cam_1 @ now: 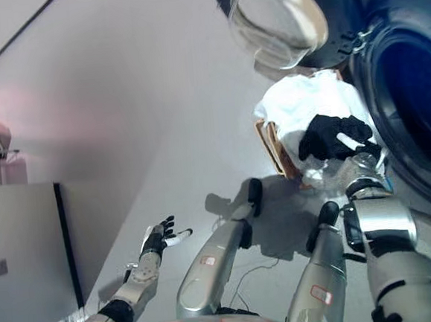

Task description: Put the clothes in the basket into the washing machine.

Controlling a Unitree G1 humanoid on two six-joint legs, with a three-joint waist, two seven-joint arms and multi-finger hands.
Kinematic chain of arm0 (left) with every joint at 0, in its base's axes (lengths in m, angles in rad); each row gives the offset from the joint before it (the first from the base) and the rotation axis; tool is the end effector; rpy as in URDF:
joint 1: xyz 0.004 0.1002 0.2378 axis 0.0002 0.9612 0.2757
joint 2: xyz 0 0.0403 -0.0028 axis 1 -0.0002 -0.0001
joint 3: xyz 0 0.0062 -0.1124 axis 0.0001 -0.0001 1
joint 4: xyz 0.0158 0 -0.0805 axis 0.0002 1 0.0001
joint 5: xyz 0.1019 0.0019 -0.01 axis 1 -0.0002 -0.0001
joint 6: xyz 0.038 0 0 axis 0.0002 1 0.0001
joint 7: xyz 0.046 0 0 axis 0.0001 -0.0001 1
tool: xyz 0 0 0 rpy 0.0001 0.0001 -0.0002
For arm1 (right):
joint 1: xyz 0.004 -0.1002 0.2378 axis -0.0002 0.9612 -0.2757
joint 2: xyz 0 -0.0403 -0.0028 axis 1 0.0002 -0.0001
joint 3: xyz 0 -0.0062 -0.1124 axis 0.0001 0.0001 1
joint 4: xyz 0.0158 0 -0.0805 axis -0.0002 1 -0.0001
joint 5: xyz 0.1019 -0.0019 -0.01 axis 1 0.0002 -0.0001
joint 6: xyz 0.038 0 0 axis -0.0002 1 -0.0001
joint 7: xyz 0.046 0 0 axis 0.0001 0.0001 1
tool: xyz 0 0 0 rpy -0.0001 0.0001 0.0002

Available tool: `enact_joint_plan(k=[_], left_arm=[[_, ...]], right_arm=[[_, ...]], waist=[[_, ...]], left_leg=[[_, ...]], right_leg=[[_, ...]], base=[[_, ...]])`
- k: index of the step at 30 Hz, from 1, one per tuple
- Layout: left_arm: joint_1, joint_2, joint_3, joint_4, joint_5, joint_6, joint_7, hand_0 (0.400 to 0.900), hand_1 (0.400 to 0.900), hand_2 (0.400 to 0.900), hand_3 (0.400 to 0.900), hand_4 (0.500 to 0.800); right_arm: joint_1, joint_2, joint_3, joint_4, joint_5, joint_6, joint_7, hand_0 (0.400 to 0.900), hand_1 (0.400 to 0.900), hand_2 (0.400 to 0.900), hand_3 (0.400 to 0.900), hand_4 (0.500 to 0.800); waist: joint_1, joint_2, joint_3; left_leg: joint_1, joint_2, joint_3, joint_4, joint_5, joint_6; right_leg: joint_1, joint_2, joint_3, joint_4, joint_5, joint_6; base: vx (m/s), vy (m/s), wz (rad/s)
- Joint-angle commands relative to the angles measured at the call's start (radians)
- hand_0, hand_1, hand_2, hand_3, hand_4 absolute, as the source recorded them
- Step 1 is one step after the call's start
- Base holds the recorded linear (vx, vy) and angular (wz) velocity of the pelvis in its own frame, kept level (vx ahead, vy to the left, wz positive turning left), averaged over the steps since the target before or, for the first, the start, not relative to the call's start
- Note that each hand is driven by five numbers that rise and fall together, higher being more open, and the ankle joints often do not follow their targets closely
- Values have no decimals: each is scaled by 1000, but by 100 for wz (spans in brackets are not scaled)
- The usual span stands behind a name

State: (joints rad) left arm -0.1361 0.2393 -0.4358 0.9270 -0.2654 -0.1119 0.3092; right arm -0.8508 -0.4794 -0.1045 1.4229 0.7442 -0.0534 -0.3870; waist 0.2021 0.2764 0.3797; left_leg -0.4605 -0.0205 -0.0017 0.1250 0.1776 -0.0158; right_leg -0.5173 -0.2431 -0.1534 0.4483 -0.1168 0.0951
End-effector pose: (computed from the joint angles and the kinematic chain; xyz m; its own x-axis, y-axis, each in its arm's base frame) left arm 0.1643 0.1754 -0.0918 0.7622 0.1919 -0.6182 0.0105 0.9512 0.3083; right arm 0.3136 -0.2837 0.0557 0.5785 -0.6456 -0.4985 0.7921 0.5904 0.1546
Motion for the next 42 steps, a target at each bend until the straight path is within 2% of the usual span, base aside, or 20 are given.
enact_joint_plan(k=[1,4,9,12,17,21,24,31,35,36,37,38,42], left_arm=[[34,13,9,71,35,5,12,900,900,900,900,800],[57,-9,5,89,45,12,-7,900,900,900,900,800],[85,-39,5,110,50,18,-24,900,900,900,900,800],[102,-48,0,117,60,23,-39,900,900,900,900,800],[121,-55,-9,121,67,22,-58,900,900,900,900,800],[131,-49,-15,122,69,16,-58,900,900,900,900,800],[139,-38,-21,109,64,7,-61,900,900,900,900,800],[129,-27,-30,106,41,-2,-60,900,900,900,900,800],[115,-21,-31,109,36,-7,-54,900,900,900,900,800],[113,-22,-30,109,35,-7,-54,900,900,900,900,800],[113,-20,-31,111,36,-8,-54,900,900,900,900,800],[109,-20,-27,114,33,-9,-52,900,900,900,900,800],[107,-30,-16,128,23,-8,-55,900,900,900,900,800]], right_arm=[[13,-47,-49,-48,149,-121,-4,400,400,400,400,500],[57,1,-156,-104,317,-215,6,400,400,400,400,500],[94,47,-290,-210,484,-352,13,400,400,400,400,500],[100,36,-348,-231,532,-393,12,400,400,400,400,500],[85,-16,-378,-255,523,-422,-13,400,400,400,400,500],[36,-109,-352,-292,462,-437,-46,400,400,400,400,500],[-22,-183,-309,-298,426,-423,-54,400,400,400,400,500],[-153,-294,-206,-298,373,-403,-71,400,400,400,400,500],[-179,-318,-164,-285,360,-376,-62,400,400,400,400,500],[-185,-321,-160,-280,362,-375,-59,469,469,469,469,541],[-191,-325,-153,-259,359,-360,-56,900,900,900,900,800],[-190,-321,-146,-230,373,-339,-39,900,900,900,900,800],[-177,-300,-159,-212,395,-336,-25,900,900,900,900,800]], waist=[[-4,65,-59],[-7,93,-88],[-13,129,-115],[-12,148,-132],[-4,175,-161],[4,178,-188],[11,172,-202],[27,161,-211],[31,157,-209],[31,160,-209],[30,158,-207],[29,153,-207],[27,160,-205]], left_leg=[[-10,-23,-39,-25,-5,-65],[48,-21,-50,-70,6,-72],[104,-25,-67,-93,7,-74],[126,-29,-77,-98,3,-73],[150,-26,-84,-114,11,-74],[180,-27,-89,-129,3,-78],[189,-24,-90,-132,1,-78],[189,-14,-92,-152,16,-87],[188,-8,-100,-160,28,-89],[186,-7,-101,-160,30,-89],[187,-7,-102,-163,31,-91],[189,-6,-101,-169,27,-94],[179,-2,-102,-174,36,-93]], right_leg=[[128,5,-23,-126,35,28],[191,5,-37,-175,37,32],[254,-2,-59,-202,26,34],[283,-10,-67,-209,20,37],[309,-9,-77,-228,27,39],[334,-12,-85,-234,14,43],[341,-11,-85,-235,14,44],[335,-2,-93,-237,13,41],[327,5,-99,-233,20,36],[325,7,-99,-235,24,36],[323,7,-100,-233,20,34],[322,7,-99,-233,14,34],[313,15,-98,-244,28,31]], base=[[50,20,3],[69,26,6],[41,15,7],[44,21,6],[21,13,4],[41,-12,4],[25,-3,-3],[20,-26,3],[7,-20,5],[10,-28,5],[30,-24,4],[7,-16,3],[0,0,0]])
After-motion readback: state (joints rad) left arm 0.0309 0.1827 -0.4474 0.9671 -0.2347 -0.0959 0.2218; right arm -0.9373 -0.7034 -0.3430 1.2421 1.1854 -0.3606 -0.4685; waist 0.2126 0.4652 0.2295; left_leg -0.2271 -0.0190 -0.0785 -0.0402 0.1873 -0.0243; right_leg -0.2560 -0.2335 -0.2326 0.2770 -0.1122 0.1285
